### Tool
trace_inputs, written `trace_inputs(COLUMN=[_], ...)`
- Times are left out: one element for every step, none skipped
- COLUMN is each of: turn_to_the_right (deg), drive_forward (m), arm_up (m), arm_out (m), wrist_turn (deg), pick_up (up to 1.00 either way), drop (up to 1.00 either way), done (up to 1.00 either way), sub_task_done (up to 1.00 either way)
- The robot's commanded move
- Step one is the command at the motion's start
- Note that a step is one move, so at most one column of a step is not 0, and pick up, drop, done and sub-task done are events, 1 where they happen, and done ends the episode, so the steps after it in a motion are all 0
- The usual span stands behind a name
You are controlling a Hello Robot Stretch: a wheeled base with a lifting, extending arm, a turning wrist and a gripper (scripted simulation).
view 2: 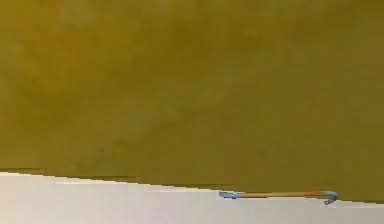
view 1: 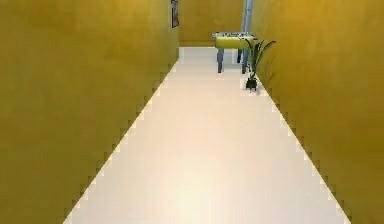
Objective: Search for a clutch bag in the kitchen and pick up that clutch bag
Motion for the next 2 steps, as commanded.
trace_inputs(turn_to_the_right=[0.0,0.0], drive_forward=[1.0,1.0], arm_up=[0.0,0.0], arm_out=[0.0,0.0], wrist_turn=[0.0,0.0], pick_up=[0.0,0.0], drop=[0.0,0.0], done=[0.0,0.0], sub_task_done=[0.0,0.0])
